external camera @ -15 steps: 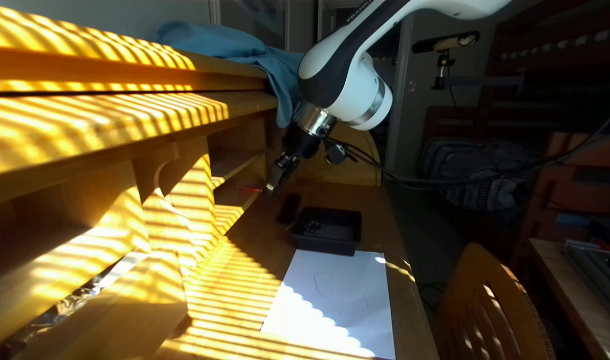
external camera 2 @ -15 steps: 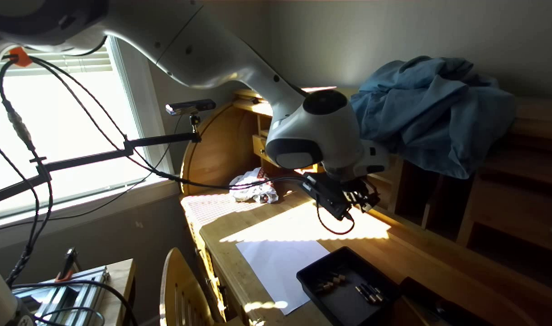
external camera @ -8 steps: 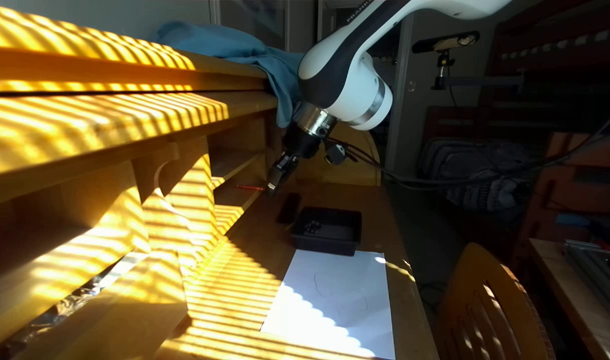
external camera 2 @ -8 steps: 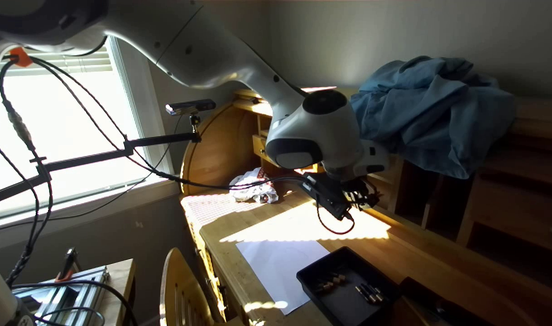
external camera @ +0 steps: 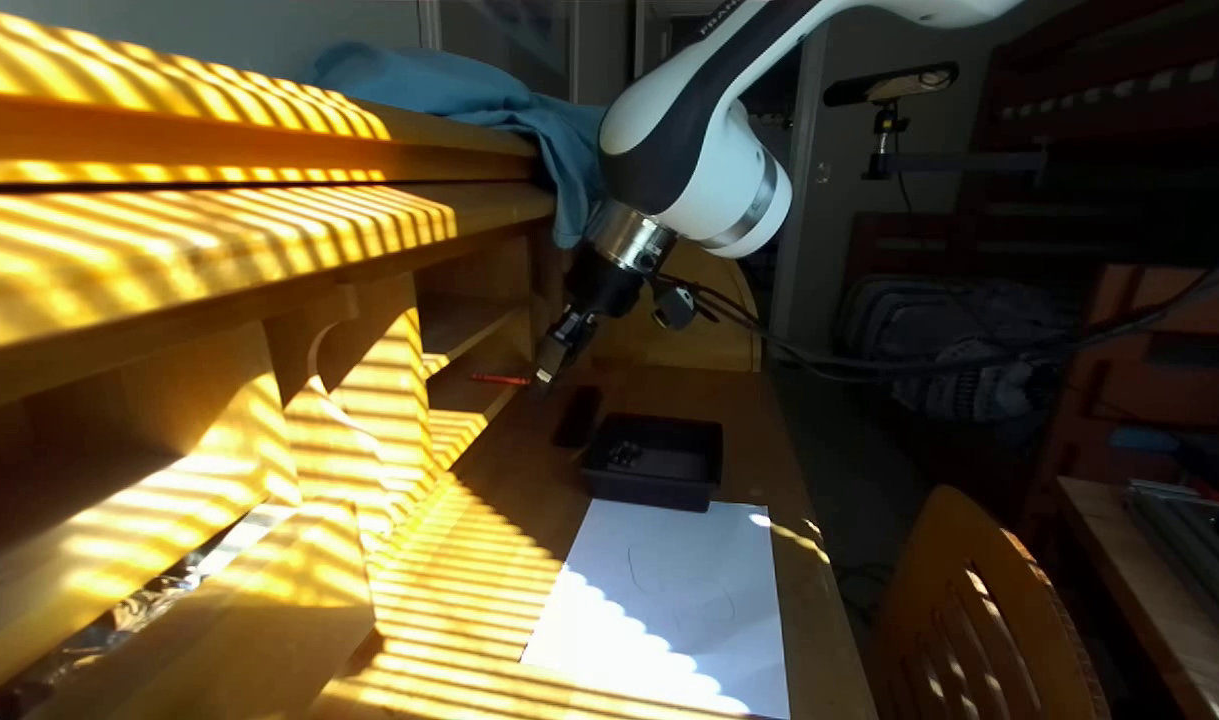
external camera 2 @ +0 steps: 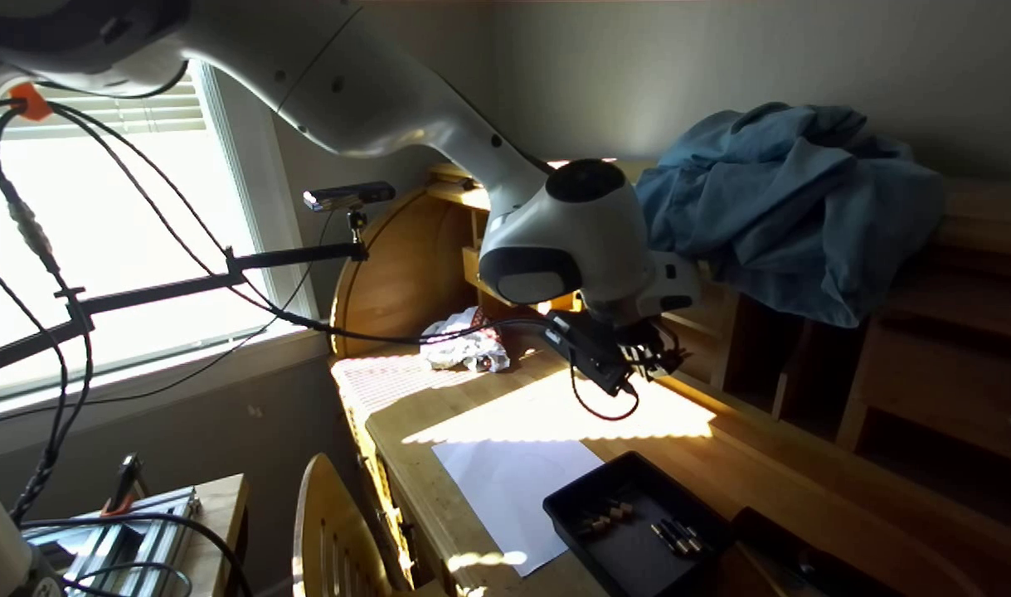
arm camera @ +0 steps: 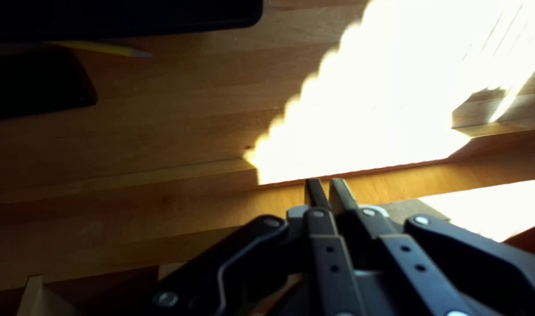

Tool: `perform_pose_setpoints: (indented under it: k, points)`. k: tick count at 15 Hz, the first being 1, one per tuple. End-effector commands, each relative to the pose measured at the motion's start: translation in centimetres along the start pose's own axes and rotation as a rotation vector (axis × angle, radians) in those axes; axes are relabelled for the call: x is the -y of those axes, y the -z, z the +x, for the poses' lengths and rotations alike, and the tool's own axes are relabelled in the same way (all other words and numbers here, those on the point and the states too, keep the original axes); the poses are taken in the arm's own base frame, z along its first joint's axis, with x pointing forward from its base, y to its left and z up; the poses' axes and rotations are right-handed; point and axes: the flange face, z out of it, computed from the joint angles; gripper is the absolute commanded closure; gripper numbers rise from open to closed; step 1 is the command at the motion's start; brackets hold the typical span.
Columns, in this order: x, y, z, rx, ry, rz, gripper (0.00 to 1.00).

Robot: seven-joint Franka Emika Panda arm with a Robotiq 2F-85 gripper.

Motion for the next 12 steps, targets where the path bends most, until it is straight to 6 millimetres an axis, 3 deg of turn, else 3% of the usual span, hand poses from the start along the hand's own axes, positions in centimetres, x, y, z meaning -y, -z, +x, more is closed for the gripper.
perform_pose_setpoints:
  k: [1, 12]
  points:
    - [2.1, 2.4, -0.4, 0.022, 0.027, 0.018, 0.98]
    - [4.0, 4.4, -3.2, 0.106, 0.039, 0.080, 0.98]
